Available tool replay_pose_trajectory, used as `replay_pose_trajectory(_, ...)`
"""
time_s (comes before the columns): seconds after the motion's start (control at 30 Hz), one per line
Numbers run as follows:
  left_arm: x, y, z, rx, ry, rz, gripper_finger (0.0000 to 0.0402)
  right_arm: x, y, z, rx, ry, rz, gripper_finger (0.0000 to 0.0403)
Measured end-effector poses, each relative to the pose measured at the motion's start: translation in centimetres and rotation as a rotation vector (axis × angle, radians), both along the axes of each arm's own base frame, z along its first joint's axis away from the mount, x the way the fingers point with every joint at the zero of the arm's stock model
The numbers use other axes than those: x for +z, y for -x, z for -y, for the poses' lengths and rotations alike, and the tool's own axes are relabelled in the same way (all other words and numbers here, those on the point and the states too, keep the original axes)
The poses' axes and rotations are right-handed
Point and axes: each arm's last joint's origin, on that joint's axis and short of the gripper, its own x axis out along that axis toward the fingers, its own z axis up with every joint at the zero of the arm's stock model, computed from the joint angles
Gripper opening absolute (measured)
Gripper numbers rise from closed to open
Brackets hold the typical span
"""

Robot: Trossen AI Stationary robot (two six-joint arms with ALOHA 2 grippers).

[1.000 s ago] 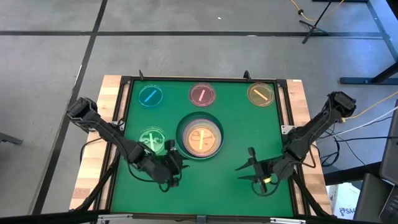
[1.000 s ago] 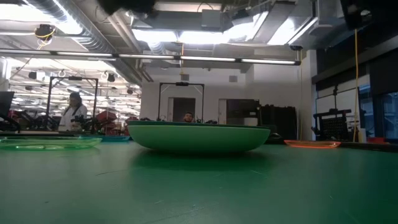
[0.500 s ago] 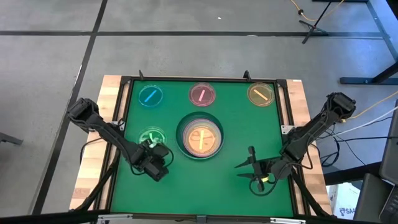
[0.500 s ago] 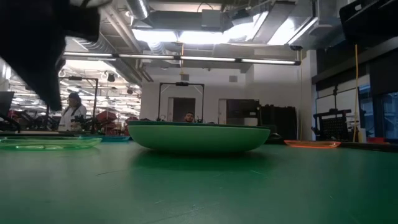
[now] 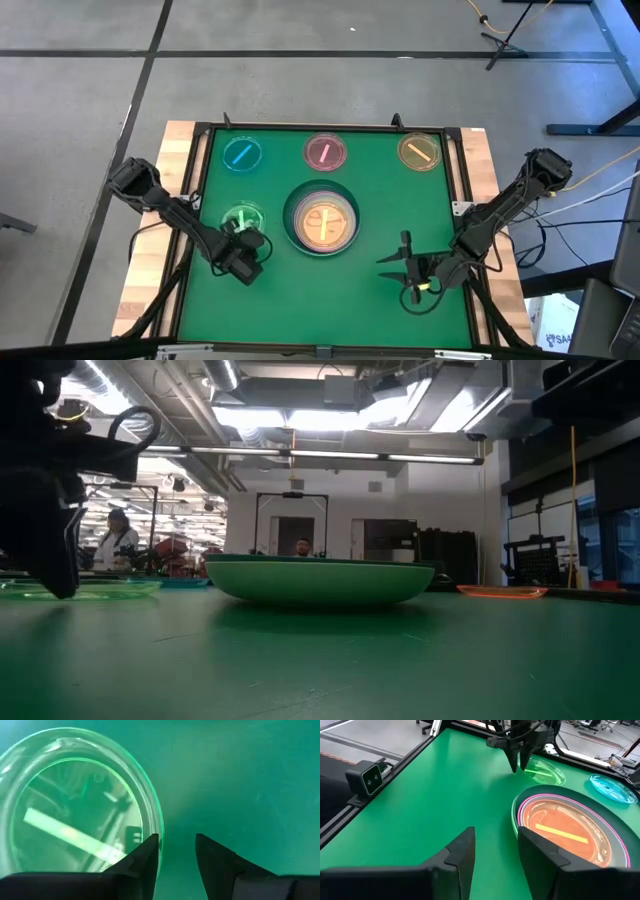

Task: Stack plastic plates
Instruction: Stack the green plate on top of the orange plate

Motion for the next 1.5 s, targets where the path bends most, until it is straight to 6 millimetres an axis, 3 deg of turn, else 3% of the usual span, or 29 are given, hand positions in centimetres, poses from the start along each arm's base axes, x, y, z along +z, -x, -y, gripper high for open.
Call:
replay_pose_trajectory(0.37, -1.0, 0.9, -0.7, -0.025, -0.059, -0.024, 0.012, 0.0, 0.0, 0.0, -0.002, 0.0, 0.001, 0.014)
replay_pose_trajectory(0.7, -1.1, 1.0, -0.8, -0.059, -0.085, -0.029, 0.0013, 0.0, 0.0, 0.0, -0.001, 0.002, 0.0, 0.014)
replay_pose_trajectory(0.9, -1.1, 1.0, -0.8, -0.059, -0.09, -0.031, 0.0006, 0.0, 0.0, 0.0, -0.002, 0.002, 0.0, 0.014)
replay_pose_trajectory(1.17, 0.9, 0.0, -0.1, -0.058, -0.089, -0.048, 0.0002, 0.0, 0.0, 0.0, -0.001, -0.001, 0.0, 0.014)
replay_pose_trajectory(1.5, 5.5, -2.1, 0.9, -0.078, -0.176, 0.042, 0.0003, 0.0, 0.0, 0.0, -0.001, -0.002, 0.0, 0.014)
